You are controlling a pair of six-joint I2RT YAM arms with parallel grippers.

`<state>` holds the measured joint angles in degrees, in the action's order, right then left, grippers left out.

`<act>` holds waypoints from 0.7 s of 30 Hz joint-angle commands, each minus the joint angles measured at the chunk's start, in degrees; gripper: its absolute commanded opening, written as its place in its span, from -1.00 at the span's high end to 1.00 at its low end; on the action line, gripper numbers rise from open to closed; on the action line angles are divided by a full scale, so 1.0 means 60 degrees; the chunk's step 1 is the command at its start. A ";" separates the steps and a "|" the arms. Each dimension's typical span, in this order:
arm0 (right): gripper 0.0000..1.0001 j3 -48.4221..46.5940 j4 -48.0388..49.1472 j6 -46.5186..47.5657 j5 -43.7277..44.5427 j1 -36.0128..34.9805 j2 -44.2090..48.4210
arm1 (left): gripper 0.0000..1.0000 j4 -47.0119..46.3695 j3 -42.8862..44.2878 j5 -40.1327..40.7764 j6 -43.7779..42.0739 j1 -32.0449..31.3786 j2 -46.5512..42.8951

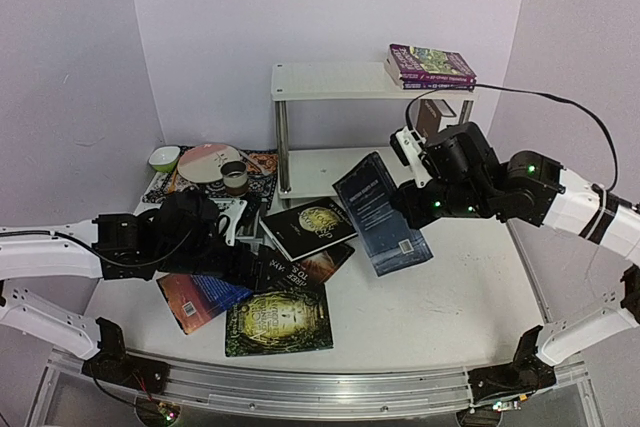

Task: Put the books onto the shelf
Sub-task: Pass from the right arm to the left

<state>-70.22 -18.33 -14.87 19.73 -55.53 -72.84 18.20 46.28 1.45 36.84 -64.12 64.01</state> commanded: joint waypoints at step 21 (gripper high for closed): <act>1.00 -0.1239 0.3203 -0.2995 -0.4927 0.0010 0.1266 | -0.98 -0.4225 0.1535 -0.4563 0.0052 0.1604 0.1001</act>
<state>-74.26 -11.99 -27.97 -3.99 -55.53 -68.66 2.63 54.35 -20.47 36.07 -54.70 70.94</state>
